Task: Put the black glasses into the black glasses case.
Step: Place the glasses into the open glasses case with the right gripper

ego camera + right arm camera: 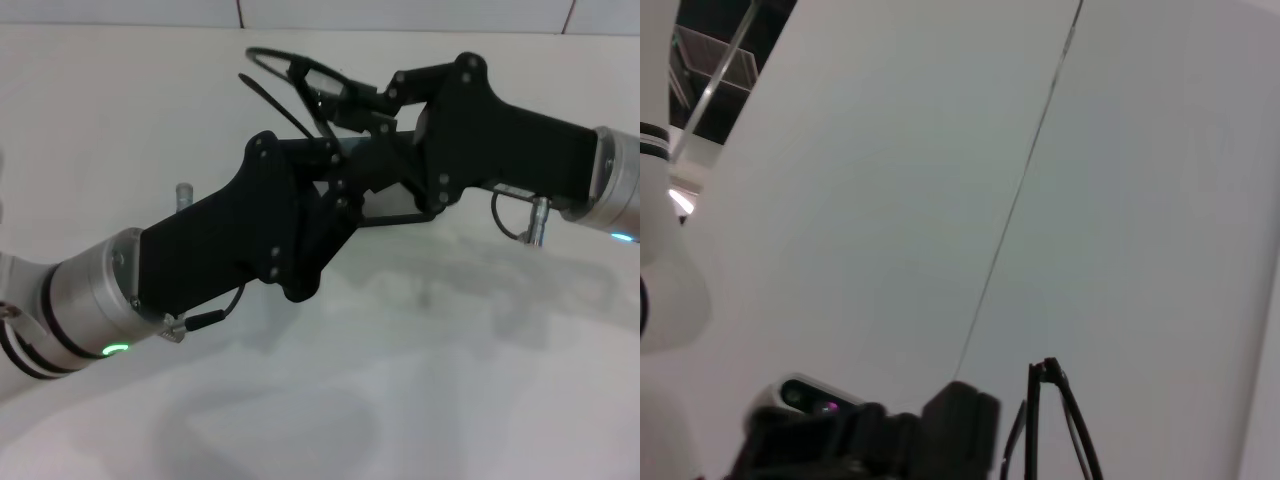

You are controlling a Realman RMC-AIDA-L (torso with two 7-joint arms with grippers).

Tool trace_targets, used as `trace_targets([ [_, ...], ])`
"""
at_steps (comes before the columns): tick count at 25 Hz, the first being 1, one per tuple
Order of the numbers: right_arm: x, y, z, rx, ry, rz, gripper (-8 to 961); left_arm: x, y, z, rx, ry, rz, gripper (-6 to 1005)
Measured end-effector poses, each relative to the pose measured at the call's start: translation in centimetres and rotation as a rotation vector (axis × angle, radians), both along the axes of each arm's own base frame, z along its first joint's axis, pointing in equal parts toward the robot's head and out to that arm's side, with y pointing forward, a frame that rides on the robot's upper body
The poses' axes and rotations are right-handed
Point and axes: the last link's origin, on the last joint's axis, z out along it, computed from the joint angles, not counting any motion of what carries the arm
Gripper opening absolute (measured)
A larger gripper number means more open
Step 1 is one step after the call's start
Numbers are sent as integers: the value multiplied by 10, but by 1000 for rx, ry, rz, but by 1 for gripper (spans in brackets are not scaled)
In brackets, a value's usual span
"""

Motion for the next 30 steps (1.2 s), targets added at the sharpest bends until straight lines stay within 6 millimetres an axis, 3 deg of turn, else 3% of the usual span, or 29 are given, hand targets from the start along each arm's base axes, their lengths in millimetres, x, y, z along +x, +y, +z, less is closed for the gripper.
trace_targets([
  [5, 7, 8, 3, 67, -27, -47, 86, -5, -2, 2, 5, 2, 18, 15],
  [11, 14, 10, 15, 105, -55, -70, 87, -20, -2, 19, 54, -19, 70, 15],
  [12, 14, 9, 15, 101, -86, -70, 87, -33, -5, 35, 91, -42, 99, 15],
  [18, 8, 2, 0, 114, -461, -107, 88, -55, -14, 61, 160, -74, 156, 15],
  [24, -1, -4, -21, 183, -788, -145, 88, -61, -16, 65, 186, -79, 183, 16],
  [30, -7, 6, -29, 323, -839, -187, 89, -58, -15, 63, 185, -83, 178, 16],
])
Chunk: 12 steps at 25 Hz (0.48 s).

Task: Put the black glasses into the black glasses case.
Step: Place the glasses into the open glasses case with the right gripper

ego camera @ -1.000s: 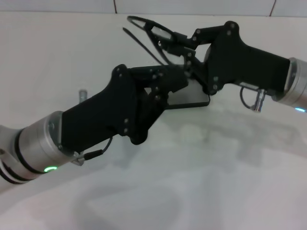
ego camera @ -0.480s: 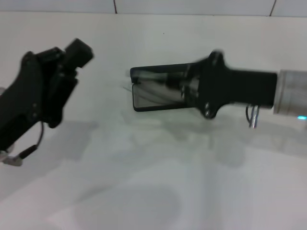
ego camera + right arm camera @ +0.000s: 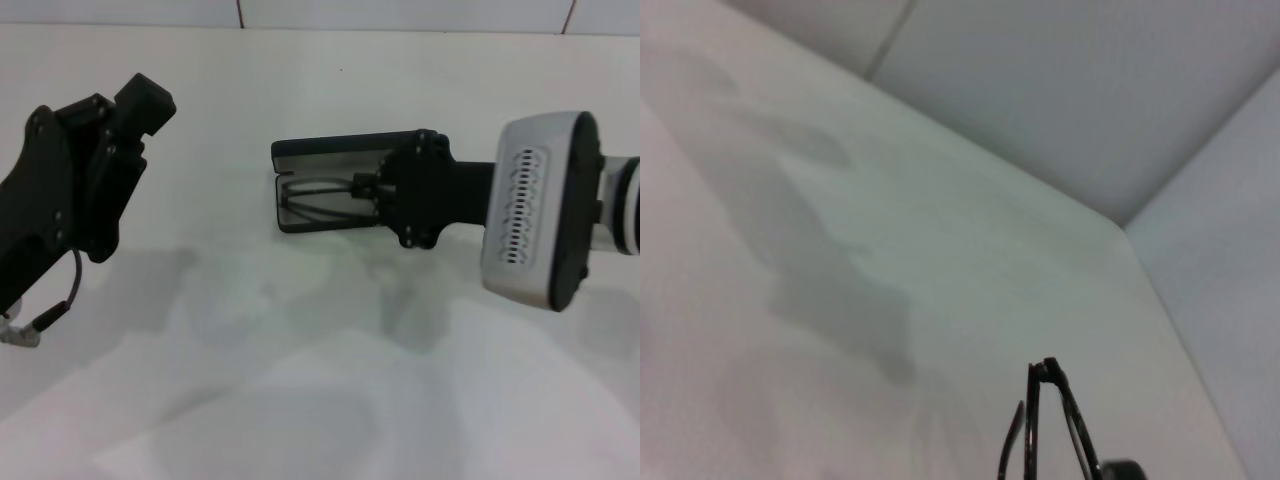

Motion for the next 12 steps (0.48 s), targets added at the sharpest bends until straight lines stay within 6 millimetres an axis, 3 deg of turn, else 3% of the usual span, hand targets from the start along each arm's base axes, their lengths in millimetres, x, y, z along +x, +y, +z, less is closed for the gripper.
trace_targets([
  [12, 2, 17, -25, 123, -115, 50, 91, 4, 4, -2, 1, -6, -6, 16],
])
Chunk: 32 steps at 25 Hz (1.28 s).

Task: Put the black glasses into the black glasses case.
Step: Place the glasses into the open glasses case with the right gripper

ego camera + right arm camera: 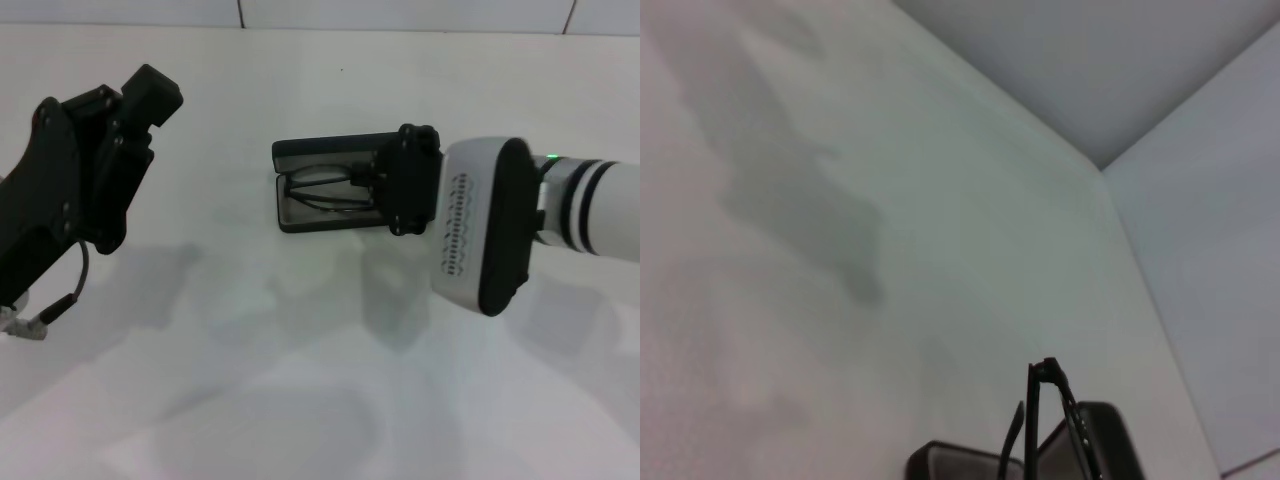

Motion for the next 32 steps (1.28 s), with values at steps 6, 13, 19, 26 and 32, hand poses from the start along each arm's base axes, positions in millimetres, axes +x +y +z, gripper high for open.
trace_targets([
  [6, 7, 5, -12, 19, -42, 10, 92, 0, 0, -1, 3, -1, 4, 15],
  [13, 13, 12, -17, 57, -60, 12, 93, 0, 0, -1, 3, 0, 6, 16],
  [19, 18, 14, -24, 58, -85, 15, 93, 0, 0, -1, 3, 0, 6, 17],
  [26, 19, 14, -32, 72, -108, 44, 94, 0, 0, -1, 9, -2, 8, 17],
  [32, 19, 16, -32, 82, -112, 47, 95, 1, 0, -2, 8, -3, 7, 18],
])
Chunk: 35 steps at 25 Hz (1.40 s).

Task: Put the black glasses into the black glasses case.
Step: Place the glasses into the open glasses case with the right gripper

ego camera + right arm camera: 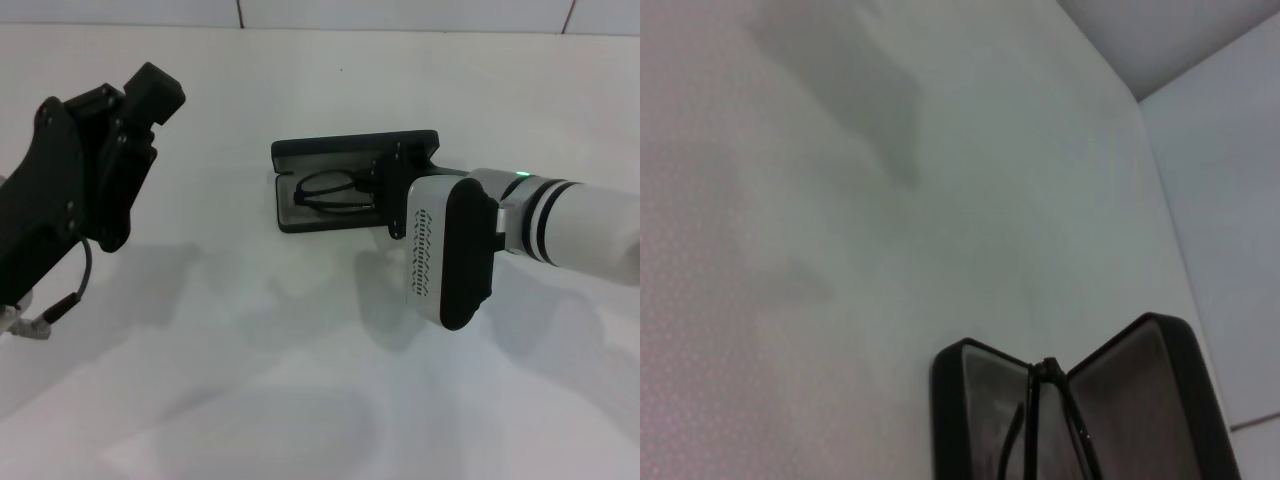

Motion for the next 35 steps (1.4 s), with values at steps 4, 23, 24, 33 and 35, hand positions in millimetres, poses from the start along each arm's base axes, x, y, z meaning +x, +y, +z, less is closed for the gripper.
trace_targets([
  [4, 0, -2, -3, 12, -6, 17, 96, 0, 0, 0, 0, 0, 0, 18],
  [23, 6, -3, -4, 37, -14, 25, 100, 0, -1, -1, 1, 0, 4, 20],
  [24, 6, -3, -4, 37, -13, 25, 102, -1, -1, -1, 1, 0, 4, 20],
  [33, 3, -13, -7, 26, 5, 35, 110, -2, -2, -1, 1, 0, 11, 21],
  [35, 2, -16, -7, 26, 13, 38, 110, -2, -3, -1, 0, 0, 11, 21],
])
